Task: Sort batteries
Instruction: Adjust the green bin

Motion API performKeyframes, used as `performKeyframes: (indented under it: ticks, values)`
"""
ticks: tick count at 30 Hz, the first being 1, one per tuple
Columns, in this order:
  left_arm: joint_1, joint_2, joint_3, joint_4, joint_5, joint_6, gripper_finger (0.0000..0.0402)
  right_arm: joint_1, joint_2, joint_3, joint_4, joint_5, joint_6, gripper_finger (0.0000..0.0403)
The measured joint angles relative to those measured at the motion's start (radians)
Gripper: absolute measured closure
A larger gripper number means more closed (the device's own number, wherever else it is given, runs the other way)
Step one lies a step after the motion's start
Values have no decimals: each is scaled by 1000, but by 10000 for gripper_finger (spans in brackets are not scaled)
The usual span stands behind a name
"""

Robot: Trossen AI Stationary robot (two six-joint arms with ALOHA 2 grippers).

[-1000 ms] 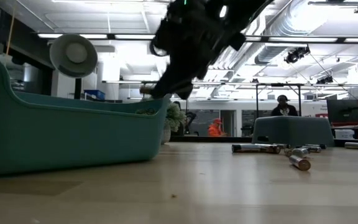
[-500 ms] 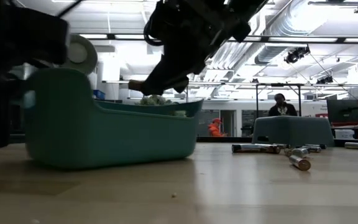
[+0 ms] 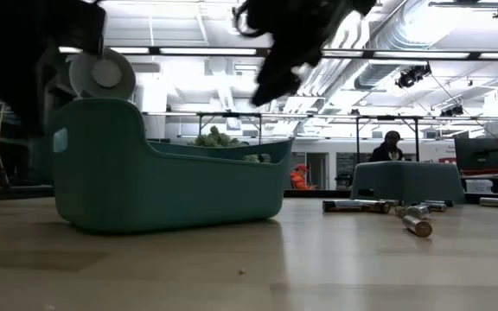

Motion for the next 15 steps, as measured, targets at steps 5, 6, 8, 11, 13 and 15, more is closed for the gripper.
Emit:
performKeyframes:
  ticks: [5,6,8,11,13,15]
  values:
    - [52,-138,0,-83,-172,-20,271,-17,-129,-3,-266,174,-77,183]
    - [69,-164,0,-77,-195,-20,271,-25,-142,-13,-306,204,-72,184]
    - [109,-210,0,-51,-225,-19,271,-57,-176,-51,-382,304,-19,186]
    - [171,-269,0,67,-254,25,271,-140,-229,-126,-465,460,126,191]
    - [213,-291,0,185,-274,94,271,-215,-274,-176,-499,523,230,207]
    - [253,-293,0,294,-294,172,271,-302,-317,-218,-509,569,304,240]
